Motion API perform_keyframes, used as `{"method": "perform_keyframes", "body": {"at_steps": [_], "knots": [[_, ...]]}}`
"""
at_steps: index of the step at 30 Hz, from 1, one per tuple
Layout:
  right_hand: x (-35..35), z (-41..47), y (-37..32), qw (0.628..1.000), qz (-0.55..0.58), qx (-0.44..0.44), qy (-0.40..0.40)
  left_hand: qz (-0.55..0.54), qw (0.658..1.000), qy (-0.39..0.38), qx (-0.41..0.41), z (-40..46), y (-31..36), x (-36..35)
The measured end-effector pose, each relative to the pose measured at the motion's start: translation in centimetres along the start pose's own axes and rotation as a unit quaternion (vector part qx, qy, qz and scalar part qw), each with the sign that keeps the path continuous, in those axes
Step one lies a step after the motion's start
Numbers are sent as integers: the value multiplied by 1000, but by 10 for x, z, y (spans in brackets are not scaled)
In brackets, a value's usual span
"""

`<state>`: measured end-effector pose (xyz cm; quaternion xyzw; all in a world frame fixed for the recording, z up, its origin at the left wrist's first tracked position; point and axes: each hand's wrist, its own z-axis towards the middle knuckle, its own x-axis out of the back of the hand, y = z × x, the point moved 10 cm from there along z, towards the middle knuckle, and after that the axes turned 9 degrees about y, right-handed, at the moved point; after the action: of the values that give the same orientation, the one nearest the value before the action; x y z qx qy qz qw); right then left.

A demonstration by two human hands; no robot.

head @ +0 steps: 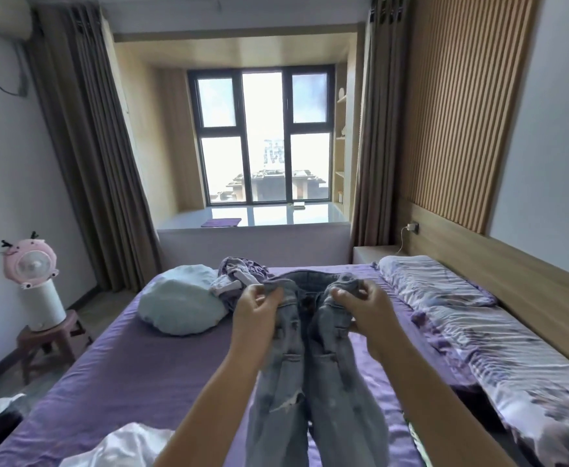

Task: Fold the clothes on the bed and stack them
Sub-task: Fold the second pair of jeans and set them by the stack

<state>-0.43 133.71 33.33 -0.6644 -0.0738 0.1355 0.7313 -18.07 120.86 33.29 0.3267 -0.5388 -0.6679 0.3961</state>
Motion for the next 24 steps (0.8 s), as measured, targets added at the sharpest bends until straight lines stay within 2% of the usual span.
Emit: {"method": "perform_keyframes", "body": {"at_steps": [2,3,5,7,12,19,21,24], "knots": [[-21,-23,1,999,-9,33,-33,-5,999,-26,-47,-23,7,-13],[-28,-33,1,995,-51,73,-41,3,997,-30,-67,-32,8,-15],[-31,-50,-4,976,-145,160,-22,17,996,-23,-86,-41,6,-11],[-27,-61,-7,966,-164,199,10,21,996,-10,-88,-43,0,-2],[-29,-75,3,957,-185,216,51,27,996,20,-83,-45,-7,7],[-36,-88,1,942,-203,253,78,-47,994,57,-79,-51,-10,13],[-45,-93,3,939,-216,261,54,-78,994,30,-69,-52,-8,6],[-62,-100,8,947,-182,265,-16,-96,992,-57,-49,-52,-4,-11]]}}
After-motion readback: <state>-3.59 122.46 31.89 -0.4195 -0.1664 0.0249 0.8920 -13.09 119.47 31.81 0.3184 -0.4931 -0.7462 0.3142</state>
